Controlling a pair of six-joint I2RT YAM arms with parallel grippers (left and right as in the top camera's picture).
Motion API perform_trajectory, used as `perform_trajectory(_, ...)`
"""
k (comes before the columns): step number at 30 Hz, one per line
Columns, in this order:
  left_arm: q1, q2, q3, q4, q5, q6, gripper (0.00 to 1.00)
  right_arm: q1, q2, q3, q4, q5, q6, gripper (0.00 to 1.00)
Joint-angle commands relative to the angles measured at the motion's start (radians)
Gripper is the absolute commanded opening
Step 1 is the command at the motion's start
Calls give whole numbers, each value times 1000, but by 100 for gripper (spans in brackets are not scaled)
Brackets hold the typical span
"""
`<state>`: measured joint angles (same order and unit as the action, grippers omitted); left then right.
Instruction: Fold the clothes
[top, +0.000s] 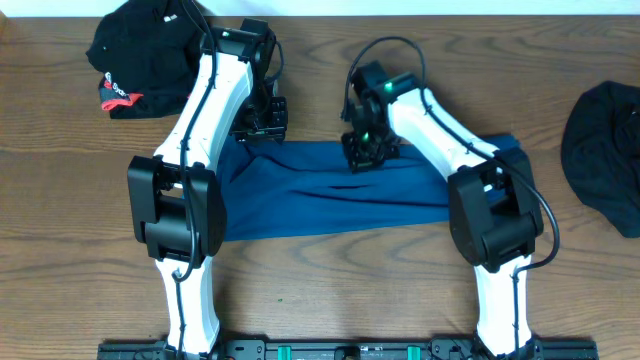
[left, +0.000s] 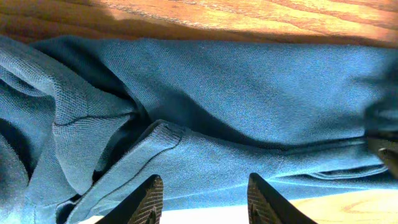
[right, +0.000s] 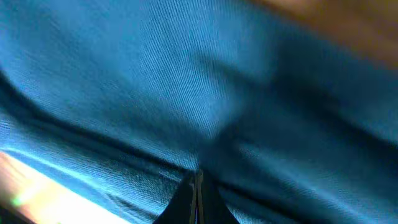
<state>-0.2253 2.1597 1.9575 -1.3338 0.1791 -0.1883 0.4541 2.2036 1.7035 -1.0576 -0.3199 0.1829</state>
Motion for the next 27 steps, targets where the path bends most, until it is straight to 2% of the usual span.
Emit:
perform_trajectory(1, 2, -16, -3, -3, -16, -15, 45, 17, -30, -42, -3, 18, 26, 1)
perform_trajectory(14, 2, -16, -3, -11, -15, -15, 45, 20, -68, -30, -256, -10, 24, 1)
perform_trajectory(17, 1, -16, -3, -15, -9, -15, 44, 18, -110, -8, -258, 44, 23, 1)
perform_trajectory(21, -18, -16, -3, -29, 24, 5, 35, 1, -171, 12, -224, 134, 40, 3)
perform_trajectory(27, -106, -16, -11, -11, 66, 11, 34, -55, -178, 4, -143, 137, 41, 11)
